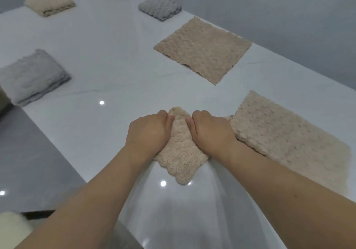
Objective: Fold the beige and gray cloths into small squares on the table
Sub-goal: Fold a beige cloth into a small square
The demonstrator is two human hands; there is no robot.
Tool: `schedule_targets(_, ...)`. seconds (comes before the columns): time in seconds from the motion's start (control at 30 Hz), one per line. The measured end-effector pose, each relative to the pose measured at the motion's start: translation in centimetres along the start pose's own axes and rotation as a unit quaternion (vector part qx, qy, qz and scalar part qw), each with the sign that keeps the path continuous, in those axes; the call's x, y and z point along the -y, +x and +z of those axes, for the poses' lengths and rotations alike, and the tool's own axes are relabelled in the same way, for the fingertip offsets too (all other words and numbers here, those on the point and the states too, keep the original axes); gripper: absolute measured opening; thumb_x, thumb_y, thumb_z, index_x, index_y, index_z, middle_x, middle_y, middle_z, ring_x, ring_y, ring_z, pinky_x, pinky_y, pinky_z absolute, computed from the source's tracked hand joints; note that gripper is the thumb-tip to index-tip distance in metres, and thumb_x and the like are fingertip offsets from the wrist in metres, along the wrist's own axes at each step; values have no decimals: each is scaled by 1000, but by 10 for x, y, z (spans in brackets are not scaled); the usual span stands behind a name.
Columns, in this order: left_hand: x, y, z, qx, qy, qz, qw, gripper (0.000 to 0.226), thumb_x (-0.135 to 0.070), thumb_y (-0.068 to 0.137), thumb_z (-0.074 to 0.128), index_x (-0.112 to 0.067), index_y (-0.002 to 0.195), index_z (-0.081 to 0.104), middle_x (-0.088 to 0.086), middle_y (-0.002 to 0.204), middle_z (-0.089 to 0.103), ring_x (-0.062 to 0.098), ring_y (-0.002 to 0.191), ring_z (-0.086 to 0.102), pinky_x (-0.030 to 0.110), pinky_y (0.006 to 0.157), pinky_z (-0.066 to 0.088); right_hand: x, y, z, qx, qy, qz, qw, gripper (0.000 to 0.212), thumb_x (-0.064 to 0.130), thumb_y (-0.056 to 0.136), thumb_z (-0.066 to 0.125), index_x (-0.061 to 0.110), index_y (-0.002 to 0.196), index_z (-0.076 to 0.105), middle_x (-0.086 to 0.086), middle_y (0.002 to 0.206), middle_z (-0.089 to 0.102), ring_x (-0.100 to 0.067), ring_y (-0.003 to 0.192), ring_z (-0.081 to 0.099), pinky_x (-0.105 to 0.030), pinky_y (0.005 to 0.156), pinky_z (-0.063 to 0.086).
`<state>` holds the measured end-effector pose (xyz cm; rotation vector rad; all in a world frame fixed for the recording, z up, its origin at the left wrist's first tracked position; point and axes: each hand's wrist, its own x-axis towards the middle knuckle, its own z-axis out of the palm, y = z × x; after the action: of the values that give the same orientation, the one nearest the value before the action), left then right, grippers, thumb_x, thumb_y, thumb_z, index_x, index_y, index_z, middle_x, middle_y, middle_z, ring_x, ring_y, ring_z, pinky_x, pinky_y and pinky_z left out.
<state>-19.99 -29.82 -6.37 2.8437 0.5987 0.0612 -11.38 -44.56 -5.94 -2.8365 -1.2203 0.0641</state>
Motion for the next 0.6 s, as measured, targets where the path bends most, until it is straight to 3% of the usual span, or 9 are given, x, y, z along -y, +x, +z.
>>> schedule_targets(0.2,-8,-73,9,-44,0,-36,998,40,-45,104,23,-19,80,41,-6,60,44,22,59,47,31,51,28,13,-50,1,9,-21,-50,998,40,40,105,19,12,106,46,-5,95,57,-30,75,61,-33,59,31)
schedule_targets(0.4,-12,-104,11,-42,20,-40,998,40,-46,104,25,-19,78,41,-7,58,42,16,52,39,30,47,23,23,-87,6,7,-20,-50,999,39,40,105,19,12,103,46,-5,88,60,-30,72,62,-33,56,29)
schedule_targets(0.6,-10,-121,7,-24,10,-18,1000,41,-47,104,24,-21,79,43,-6,59,44,18,57,45,31,50,26,30,-110,6,-11,-16,-45,999,37,39,104,20,13,98,45,-1,78,53,-25,57,45,-33,53,29)
